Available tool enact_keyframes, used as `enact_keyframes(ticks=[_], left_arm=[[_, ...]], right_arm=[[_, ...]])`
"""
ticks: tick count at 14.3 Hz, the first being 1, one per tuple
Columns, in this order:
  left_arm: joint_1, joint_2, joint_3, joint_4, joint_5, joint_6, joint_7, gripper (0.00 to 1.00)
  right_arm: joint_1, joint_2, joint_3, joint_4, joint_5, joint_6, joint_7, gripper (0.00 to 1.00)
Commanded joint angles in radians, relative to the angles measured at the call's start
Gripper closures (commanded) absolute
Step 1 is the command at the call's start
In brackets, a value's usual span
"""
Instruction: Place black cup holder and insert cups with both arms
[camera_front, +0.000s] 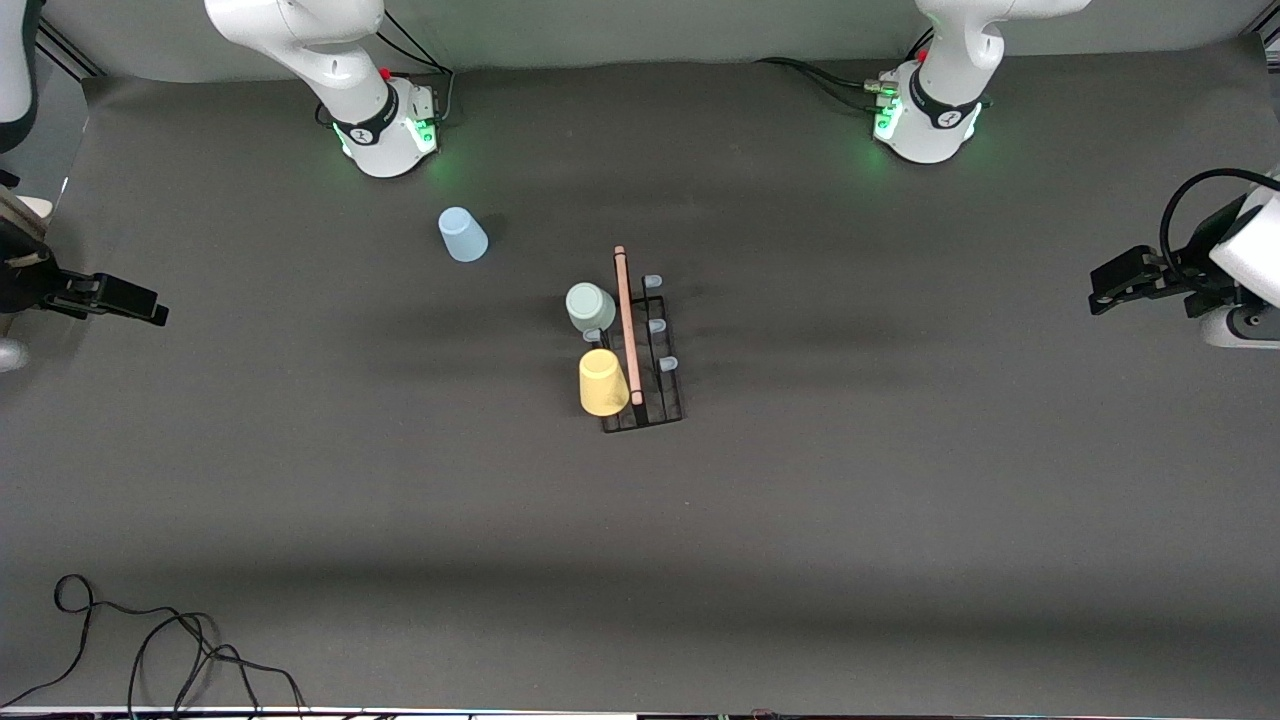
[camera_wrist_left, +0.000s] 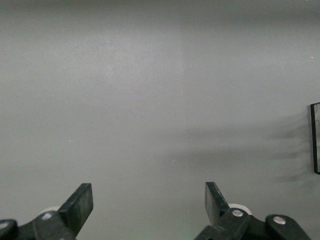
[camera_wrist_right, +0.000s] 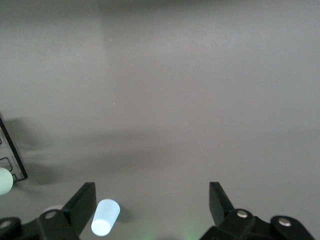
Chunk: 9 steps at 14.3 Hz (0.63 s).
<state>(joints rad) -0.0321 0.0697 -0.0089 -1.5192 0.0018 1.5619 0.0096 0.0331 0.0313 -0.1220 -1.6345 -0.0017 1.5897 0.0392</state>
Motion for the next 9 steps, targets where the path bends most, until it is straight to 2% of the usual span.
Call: enact_keyframes(ticks=[1, 9], left_arm=[[0.011, -0.007, -0.011, 0.007, 0.000, 0.000, 0.013, 0.00], [0.011, -0.007, -0.011, 0.008, 0.000, 0.000, 0.013, 0.00]], right_arm=[[-0.002, -0.062, 0.018, -0.088, -0.024, 0.062, -0.016, 0.00], [0.002, -0.053, 0.018, -0.077, -0.024, 0.062, -0.016, 0.00]])
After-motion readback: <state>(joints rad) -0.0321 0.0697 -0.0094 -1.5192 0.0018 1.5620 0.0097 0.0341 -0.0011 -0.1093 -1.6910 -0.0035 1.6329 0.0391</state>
